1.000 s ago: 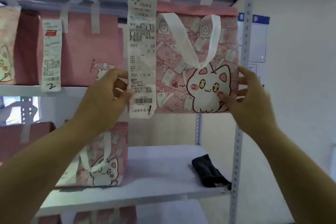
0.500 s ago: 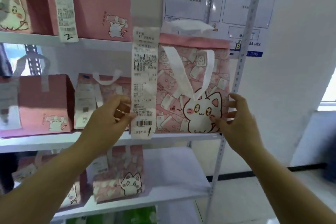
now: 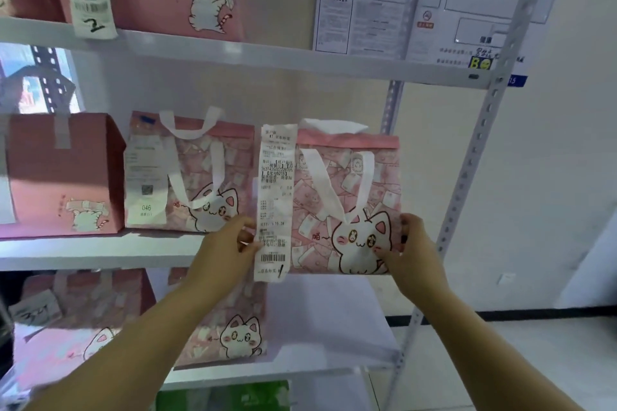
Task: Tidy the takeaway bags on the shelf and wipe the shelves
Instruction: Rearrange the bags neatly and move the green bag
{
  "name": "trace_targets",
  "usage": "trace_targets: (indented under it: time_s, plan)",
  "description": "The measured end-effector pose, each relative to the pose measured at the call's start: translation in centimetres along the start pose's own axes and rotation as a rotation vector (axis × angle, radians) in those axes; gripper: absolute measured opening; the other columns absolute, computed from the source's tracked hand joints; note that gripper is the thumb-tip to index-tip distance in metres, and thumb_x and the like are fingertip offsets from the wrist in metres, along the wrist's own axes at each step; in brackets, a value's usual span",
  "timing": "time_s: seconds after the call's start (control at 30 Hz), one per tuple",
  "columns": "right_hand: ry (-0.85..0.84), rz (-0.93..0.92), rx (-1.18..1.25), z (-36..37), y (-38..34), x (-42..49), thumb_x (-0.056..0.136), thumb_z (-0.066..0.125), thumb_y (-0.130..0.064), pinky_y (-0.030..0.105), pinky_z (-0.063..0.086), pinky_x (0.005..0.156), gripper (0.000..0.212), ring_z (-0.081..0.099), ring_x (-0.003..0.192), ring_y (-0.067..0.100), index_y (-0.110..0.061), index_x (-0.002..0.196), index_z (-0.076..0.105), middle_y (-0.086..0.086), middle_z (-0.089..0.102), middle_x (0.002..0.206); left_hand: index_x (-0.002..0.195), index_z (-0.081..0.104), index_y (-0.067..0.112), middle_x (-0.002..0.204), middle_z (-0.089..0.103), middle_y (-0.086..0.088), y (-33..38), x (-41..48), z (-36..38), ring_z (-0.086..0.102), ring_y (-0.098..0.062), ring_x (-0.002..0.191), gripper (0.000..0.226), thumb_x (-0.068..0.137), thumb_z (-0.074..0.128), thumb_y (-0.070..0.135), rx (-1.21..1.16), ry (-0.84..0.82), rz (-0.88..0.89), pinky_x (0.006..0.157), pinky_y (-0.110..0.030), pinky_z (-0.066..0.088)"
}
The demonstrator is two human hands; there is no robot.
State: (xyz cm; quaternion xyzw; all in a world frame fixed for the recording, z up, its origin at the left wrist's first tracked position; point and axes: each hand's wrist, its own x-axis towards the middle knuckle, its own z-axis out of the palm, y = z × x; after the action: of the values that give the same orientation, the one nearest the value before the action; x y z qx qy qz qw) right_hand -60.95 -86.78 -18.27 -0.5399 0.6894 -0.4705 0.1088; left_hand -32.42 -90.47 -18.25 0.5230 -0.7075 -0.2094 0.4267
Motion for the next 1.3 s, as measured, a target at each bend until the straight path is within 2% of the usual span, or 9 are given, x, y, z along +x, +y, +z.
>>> trace_targets:
  time_s: [0.13, 0.2, 0.37, 0.57, 0.67, 0.77, 0.9, 1.07, 1.3]
  plan:
    - [-0.046, 0.011, -0.007, 2.1, 1.5, 3.8, 0.079, 0.071, -0.013, 0.022, 0.047, 0.065, 0.053, 0.053, 0.088, 0.01, -0.022, 0.121, 0.04, -0.016, 0.05, 0.097, 0.091, 0.057, 0.03, 0.085, 0.063, 0.016, -0.9, 3.0, 2.1, 0.057, 0.005, 0.075, 0.02, 0.085, 0.065, 0.013, 0.021, 0.021, -0.03, 0.056, -0.009, 0.039]
    - [-0.087, 0.027, -0.008, 3.2, 2.4, 5.4, 0.08, 0.069, -0.015, 0.022, 0.047, 0.065, 0.052, 0.054, 0.087, 0.01, -0.02, 0.123, 0.039, -0.015, 0.05, 0.096, 0.092, 0.06, 0.027, 0.087, 0.064, 0.011, -1.4, 4.2, 3.1, 0.056, 0.003, 0.076, 0.02, 0.085, 0.065, 0.009, 0.034, 0.026, -0.047, 0.059, -0.007, 0.039]
    - [-0.15, 0.028, 0.021, 4.9, 3.9, 8.4, 0.08, 0.068, -0.019, 0.018, 0.044, 0.062, 0.052, 0.057, 0.09, 0.01, -0.023, 0.121, 0.037, -0.014, 0.055, 0.1, 0.111, 0.064, 0.021, 0.095, 0.062, 0.01, -2.6, 6.1, 4.9, 0.055, 0.007, 0.077, 0.027, 0.087, 0.062, 0.009, 0.049, 0.026, -0.076, 0.056, -0.002, 0.038]
    - [-0.166, 0.01, 0.022, 5.4, 4.3, 10.6, 0.076, 0.072, -0.023, 0.019, 0.045, 0.06, 0.053, 0.056, 0.087, 0.008, -0.023, 0.118, 0.041, -0.013, 0.056, 0.101, 0.117, 0.061, 0.025, 0.098, 0.065, 0.013, -3.0, 7.3, 5.5, 0.057, 0.009, 0.076, 0.033, 0.087, 0.063, 0.014, 0.054, 0.046, -0.099, 0.057, 0.0, 0.041]
    - [-0.161, -0.011, 0.002, 4.9, 4.2, 10.8, 0.076, 0.072, -0.029, 0.03, 0.054, 0.069, 0.04, 0.061, 0.087, 0.009, -0.025, 0.109, 0.049, -0.014, 0.061, 0.099, 0.113, 0.063, 0.027, 0.091, 0.064, 0.018, -3.0, 7.1, 5.4, 0.054, 0.016, 0.071, 0.03, 0.086, 0.065, 0.017, 0.069, 0.077, -0.091, 0.054, 0.001, 0.039]
    - [-0.107, -0.045, -0.081, 3.9, 3.4, 10.3, 0.08, 0.065, -0.03, 0.032, 0.054, 0.064, 0.022, 0.06, 0.076, 0.006, -0.027, 0.098, 0.052, -0.012, 0.061, 0.089, 0.115, 0.062, 0.021, 0.095, 0.064, 0.01, -2.9, 6.6, 4.8, 0.055, 0.011, 0.075, 0.031, 0.085, 0.066, 0.02, 0.072, 0.118, -0.097, 0.059, -0.004, 0.037]
    - [-0.002, -0.172, -0.321, 2.2, 1.7, 8.8, 0.085, 0.058, -0.031, 0.027, 0.042, 0.056, 0.021, 0.054, 0.076, 0.017, -0.02, 0.103, 0.054, -0.001, 0.055, 0.098, 0.12, 0.057, 0.021, 0.1, 0.059, 0.011, -2.4, 5.7, 3.0, 0.056, 0.002, 0.08, 0.037, 0.085, 0.065, 0.029, 0.14, 0.12, -0.096, 0.061, -0.012, 0.038]
    - [-0.006, -0.316, -0.432, 1.0, -2.4, 5.5, 0.089, 0.056, -0.035, 0.03, 0.046, 0.065, 0.024, 0.051, 0.077, 0.014, -0.018, 0.106, 0.059, -0.002, 0.062, 0.1, 0.098, 0.061, 0.03, 0.09, 0.059, 0.019, -1.2, 2.7, -1.9, 0.06, 0.003, 0.08, 0.013, 0.085, 0.064, 0.029, 0.205, 0.072, -0.008, 0.067, -0.026, 0.051]
    - [-0.068, -0.514, -0.464, 2.0, -11.5, -1.5, 0.089, 0.053, -0.042, 0.032, 0.051, 0.068, 0.023, 0.058, 0.076, 0.015, -0.022, 0.097, 0.059, -0.005, 0.064, 0.089, 0.1, 0.064, 0.027, 0.09, 0.062, 0.014, -0.1, -3.1, -12.3, 0.061, -0.005, 0.082, 0.019, 0.085, 0.063, 0.038, 0.398, 0.086, 0.05, 0.071, -0.029, 0.052]
